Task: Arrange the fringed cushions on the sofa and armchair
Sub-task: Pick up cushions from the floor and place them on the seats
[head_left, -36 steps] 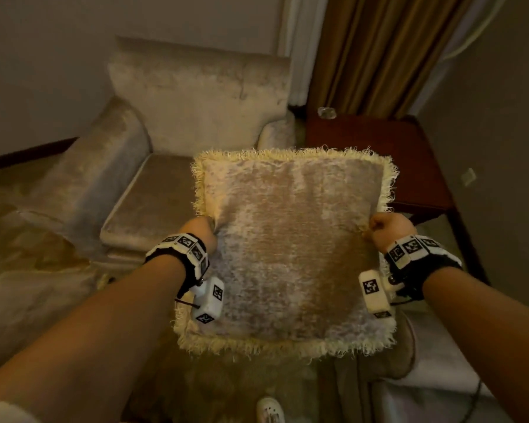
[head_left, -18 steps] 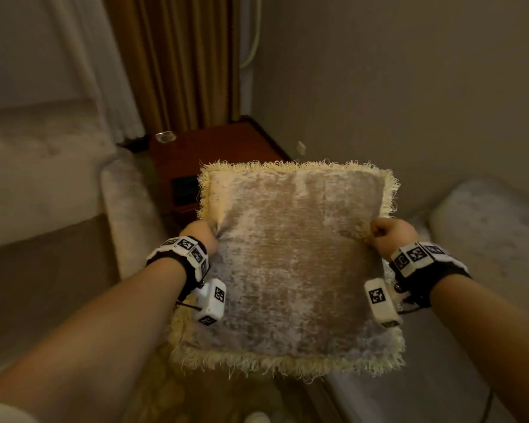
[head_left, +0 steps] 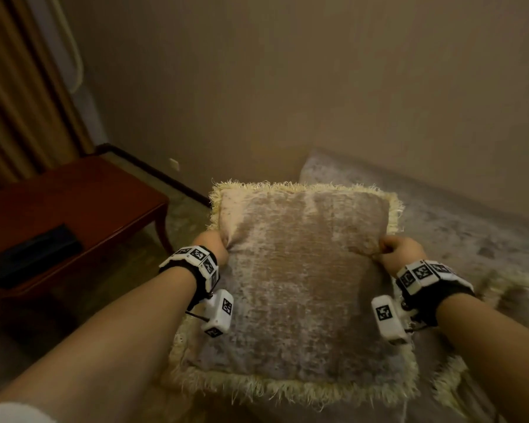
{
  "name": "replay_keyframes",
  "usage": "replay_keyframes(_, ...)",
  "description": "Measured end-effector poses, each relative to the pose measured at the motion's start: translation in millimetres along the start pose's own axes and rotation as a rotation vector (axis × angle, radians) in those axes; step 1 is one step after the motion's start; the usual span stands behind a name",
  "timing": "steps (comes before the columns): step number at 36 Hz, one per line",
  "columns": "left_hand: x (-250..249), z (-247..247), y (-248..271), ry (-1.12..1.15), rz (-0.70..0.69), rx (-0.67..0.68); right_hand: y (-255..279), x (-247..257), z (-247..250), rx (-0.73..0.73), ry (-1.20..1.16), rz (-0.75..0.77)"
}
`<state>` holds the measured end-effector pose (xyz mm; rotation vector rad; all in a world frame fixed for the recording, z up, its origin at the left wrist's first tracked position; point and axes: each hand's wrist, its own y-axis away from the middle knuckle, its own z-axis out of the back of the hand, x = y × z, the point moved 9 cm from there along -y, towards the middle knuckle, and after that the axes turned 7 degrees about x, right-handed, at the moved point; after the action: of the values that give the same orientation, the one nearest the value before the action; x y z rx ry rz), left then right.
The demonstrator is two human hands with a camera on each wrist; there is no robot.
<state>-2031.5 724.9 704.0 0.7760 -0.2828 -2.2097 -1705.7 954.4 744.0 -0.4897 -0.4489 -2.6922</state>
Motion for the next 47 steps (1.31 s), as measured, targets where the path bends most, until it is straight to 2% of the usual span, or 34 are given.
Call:
replay_keyframes(9,-123,-44,-56,-0.118,-0.124,0.068,-26,-105,34,-0.015,-0.07,-0.147)
replay_keyframes(21,-225,-91,-105,-0.267,-0.255,0.133,-36,-191,56,-0.066,-0.134,-0.329)
replay_keyframes(35,-276,-125,-184,-0.337,-0.294,0.239,-80,-228,39,-0.04,-0.151,-0.505)
replay_keyframes(47,-290,-156,-243,-0.477,-0.338,0.327,-115,-235,16,0.025,-0.142,-0.601)
